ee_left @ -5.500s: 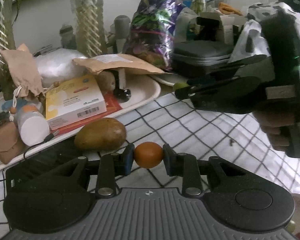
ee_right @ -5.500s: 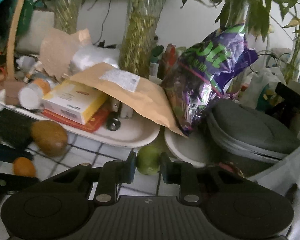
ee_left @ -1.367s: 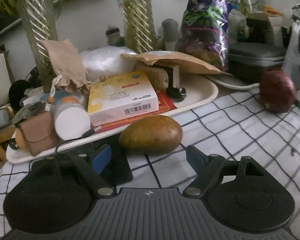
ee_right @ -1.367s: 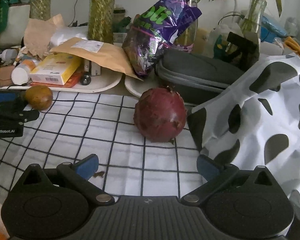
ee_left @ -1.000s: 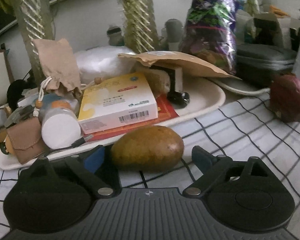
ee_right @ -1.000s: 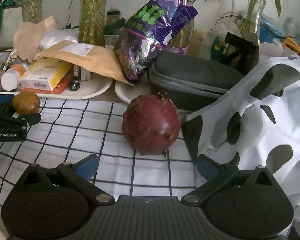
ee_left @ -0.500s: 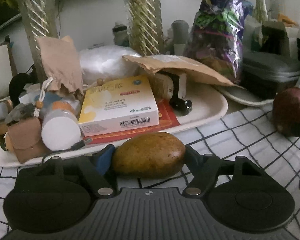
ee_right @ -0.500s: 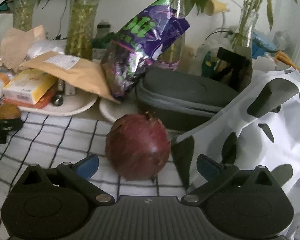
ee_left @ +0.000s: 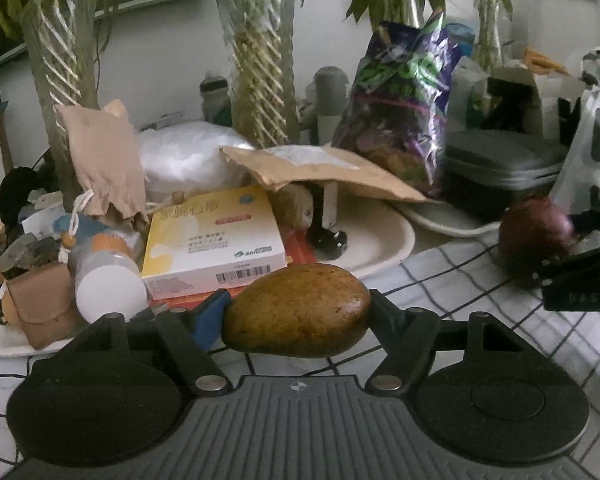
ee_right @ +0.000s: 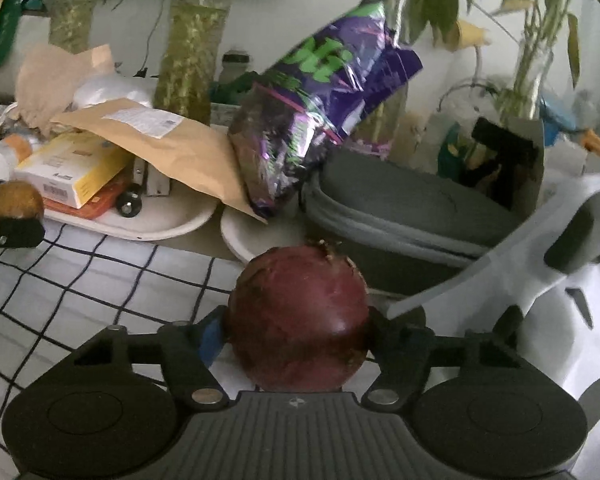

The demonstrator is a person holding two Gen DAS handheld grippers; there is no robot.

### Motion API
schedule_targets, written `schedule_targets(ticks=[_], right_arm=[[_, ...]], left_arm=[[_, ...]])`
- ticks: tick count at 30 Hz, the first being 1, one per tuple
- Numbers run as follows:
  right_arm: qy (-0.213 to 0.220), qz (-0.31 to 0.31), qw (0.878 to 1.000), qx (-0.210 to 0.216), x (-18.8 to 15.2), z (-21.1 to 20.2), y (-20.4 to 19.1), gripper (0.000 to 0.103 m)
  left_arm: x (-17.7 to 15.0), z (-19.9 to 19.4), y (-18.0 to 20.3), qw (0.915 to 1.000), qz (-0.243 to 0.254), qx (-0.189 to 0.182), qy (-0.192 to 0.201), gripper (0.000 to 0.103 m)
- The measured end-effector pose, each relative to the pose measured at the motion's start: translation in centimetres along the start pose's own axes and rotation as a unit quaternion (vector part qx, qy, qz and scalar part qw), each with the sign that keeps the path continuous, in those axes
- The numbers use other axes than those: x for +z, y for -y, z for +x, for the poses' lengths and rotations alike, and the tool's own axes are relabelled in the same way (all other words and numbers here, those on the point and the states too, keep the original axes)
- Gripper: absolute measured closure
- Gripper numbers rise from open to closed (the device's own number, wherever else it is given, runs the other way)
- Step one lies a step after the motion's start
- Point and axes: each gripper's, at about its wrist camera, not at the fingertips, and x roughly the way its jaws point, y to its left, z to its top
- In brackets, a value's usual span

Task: Organize fruits
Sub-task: 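Grasp the brown mango with the left tool while the right tool grasps the red dragon fruit, then carry both fruits to the plate and open the left tool onto it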

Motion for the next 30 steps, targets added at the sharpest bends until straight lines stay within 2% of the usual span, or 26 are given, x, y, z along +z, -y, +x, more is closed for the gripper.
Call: schedule_targets(ticks=[7,13,22,30], right_arm=[[-0.002,0.01,1.0,0.019,0.2,-2.2,-0.1,0.035],[0.006,0.026,0.999,0.046,0.5,-5.8,-0.4,0.036],[0.02,0.036,0.996,0.083,-0.2,-12.4,-1.7,0.036],[0.021,0.05,0.994,0.095,-2.1,-17.0,-2.1,0.036]], left_arm=[[0.5,-3.2,0.5,0.9999,0.0,-0.015,0.008,0.032],[0.2,-6.7,0.8,0.9996,-0.003,-0.026,0.011,0.032],[-1.5,-12.1,2.4,0.9991,0.005,-0.041,0.003,0.032],[-3.5,-16.5,4.0,0.9984,0.011,-0.055,-0.005,0.032]])
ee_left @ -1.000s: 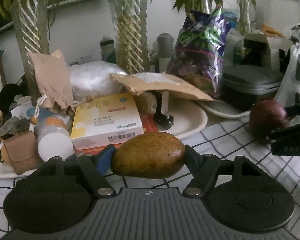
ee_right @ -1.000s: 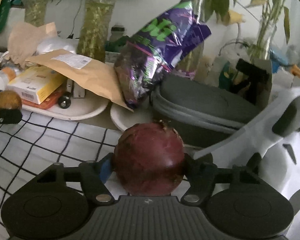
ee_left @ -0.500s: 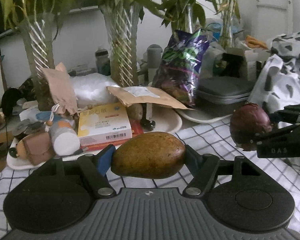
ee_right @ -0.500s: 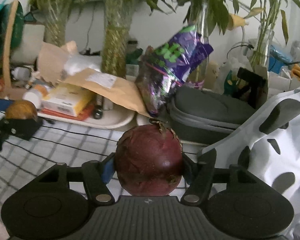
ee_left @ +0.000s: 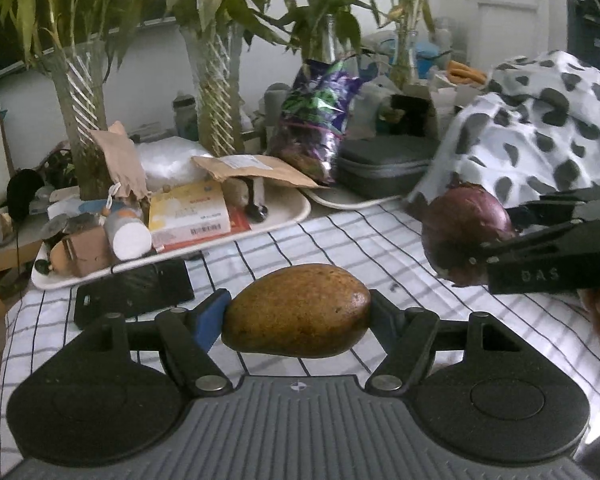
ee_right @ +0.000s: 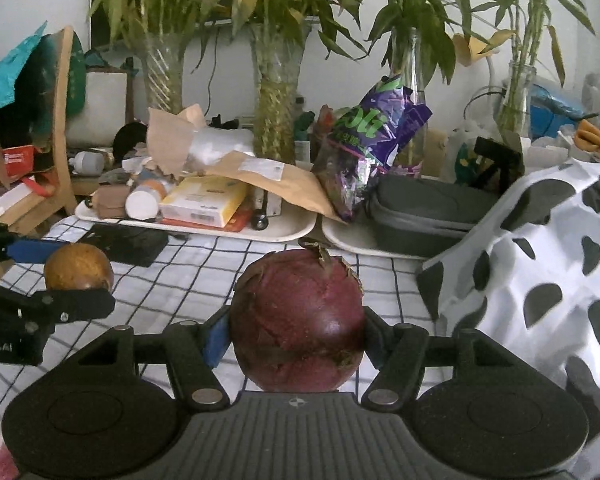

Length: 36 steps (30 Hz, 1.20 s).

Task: Organize fruits
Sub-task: 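Carry both fruits to the plate and open the left tool onto it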

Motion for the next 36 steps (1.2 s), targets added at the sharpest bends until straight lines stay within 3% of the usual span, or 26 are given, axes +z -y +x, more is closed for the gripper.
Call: schedule_targets(ticks=[8,14,19,23,27,32,36], right_arm=[[0.005,0.003,1.0,0.018,-2.0,-4.4,-1.5,0.036],[0.005,0.006,1.0,0.027,-3.3,-6.4,-2.3,0.036],[0.004,0.011,0.999,0.036,-3.9,-7.6,-2.9,0.036],[-0.003,0.013,0.999,0.045,-4.5,-8.3,-3.3,0.036],[-0.015,0.027,0.998,0.059,-5.1,-8.7,-3.2,0.036],[-0.039,0.057,0.994,0.086,-5.9,-8.9,-3.2,0.036],[-0.072,0.091,0.988,0.106,-6.6,-8.5,-3.0,0.036]], left_arm=[[-2.5,-3.4,1.0,0.9994,-0.02,-0.015,-0.025,0.032],[-4.4,-4.4,0.6,0.9936,-0.078,-0.042,-0.069,0.032],[-5.6,-3.4,-0.6,0.9792,-0.151,-0.074,-0.113,0.031],[-6.7,-2.0,-1.9,0.9594,-0.218,-0.09,-0.154,0.03],[-7.0,-2.1,-2.9,0.9483,-0.26,-0.095,-0.156,0.024],[-6.7,-3.3,-2.4,0.9568,-0.243,-0.083,-0.136,0.02],[-6.1,-4.9,-1.1,0.9748,-0.187,-0.049,-0.112,0.016]])
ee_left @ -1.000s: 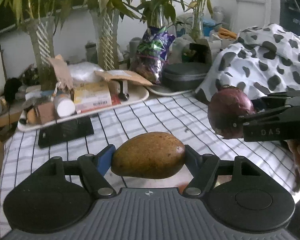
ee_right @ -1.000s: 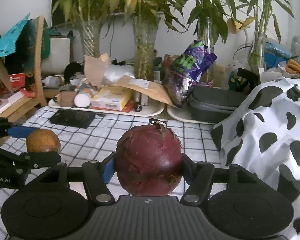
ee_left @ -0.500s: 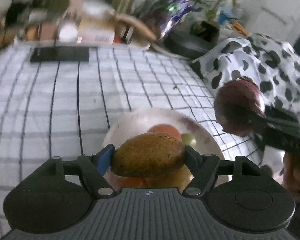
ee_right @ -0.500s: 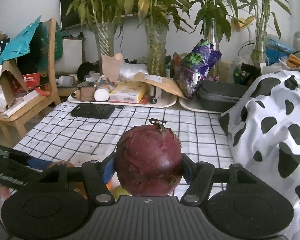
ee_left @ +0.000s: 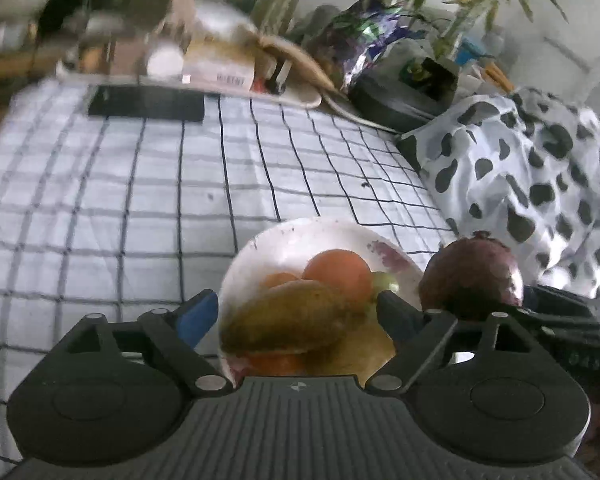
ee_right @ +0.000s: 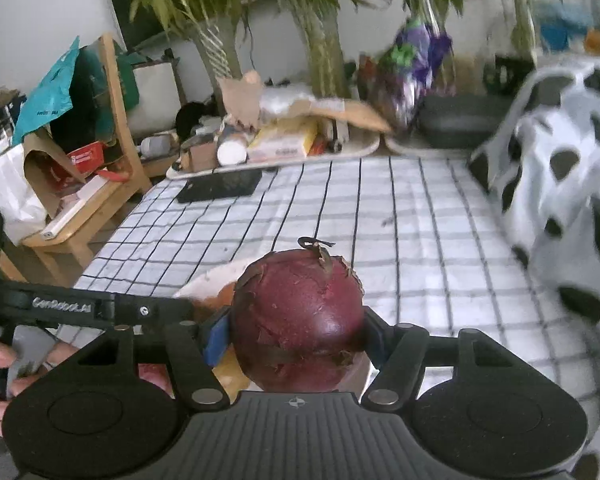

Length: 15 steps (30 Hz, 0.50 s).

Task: Organize fruits
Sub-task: 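Carry both fruits to the plate and open the left tool onto it, then lower the red dragon fruit onto the plate and open the right tool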

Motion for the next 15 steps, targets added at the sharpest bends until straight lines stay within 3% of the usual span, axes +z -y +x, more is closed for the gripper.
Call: schedule_targets(ticks=[6,12,14,15], right_arm=[[-0.051,0.019,0.998,-0.013,-0.7,1.7,0.2,0.035],[-0.057,0.013,0.998,-0.018,-0.8,1.8,-0.2,0.027],[-0.049,0.007,0.999,-0.021,-0.8,1.4,-0.5,0.007],[-0.044,0.003,0.999,-0.024,-0.8,1.3,-0.5,0.004]], left_arm=[[-0.8,-1.5,1.4,0.9983,0.049,0.025,0.02,0.016],[-1.7,-2.4,2.1,0.9953,0.081,0.048,0.024,0.016],[-2.0,-2.5,2.4,0.9942,0.09,0.055,0.022,0.016],[-2.1,-2.6,2.6,0.9935,0.095,0.058,0.023,0.016]])
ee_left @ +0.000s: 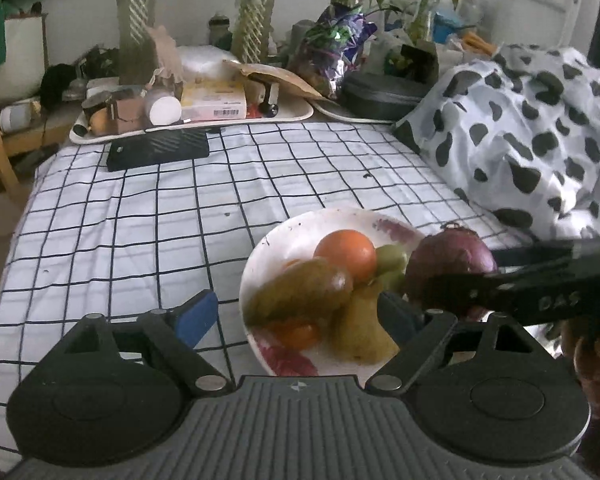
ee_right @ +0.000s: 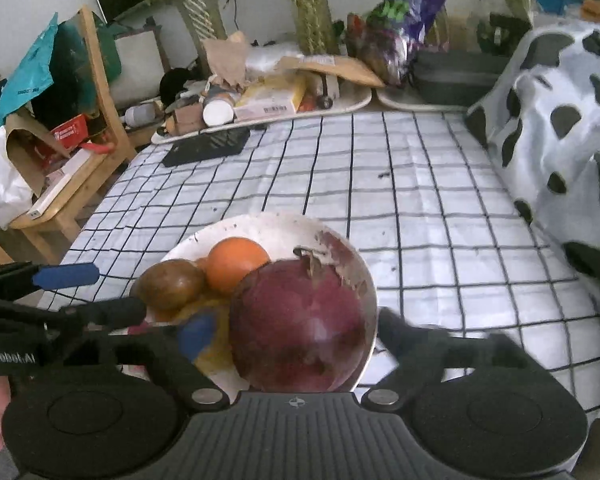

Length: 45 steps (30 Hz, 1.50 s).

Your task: Organize fruits

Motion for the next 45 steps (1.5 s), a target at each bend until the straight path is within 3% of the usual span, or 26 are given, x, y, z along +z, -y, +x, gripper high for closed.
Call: schedule_targets(ticks=[13,22,24,31,45], right_arm=[[0.008,-0.006,0.997,-0.08,-2.3,-3.4,-0.5,0.0],[-0.027,-0.024,0.994,-0.104,-5.2,-4.6,-2.2,0.0],[-0.031,-0.029,0.993,-0.108,-5.4,-4.7,-2.7,0.0],[-0.044,-0.051,0.99,-0.121,-6.0,-4.4,-3.6,0.0],[-0.053,-0.053,0.988,-0.132,-6.0,-4.0,-3.4,0.0]], left_arm=[[-1.7,-2.8,1.5,0.9988,0.035,0.032,0.008,0.016],[-3.4,-4.0,2.6,0.9976,0.046,0.045,-0.024,0.015],[-3.7,-4.0,2.6,0.9978,0.041,0.042,-0.031,0.0],[-4.3,-3.3,2.2,0.9976,0.027,0.023,-0.059,0.0],[-4.3,-3.1,2.2,0.9969,0.03,0.04,-0.062,0.0]])
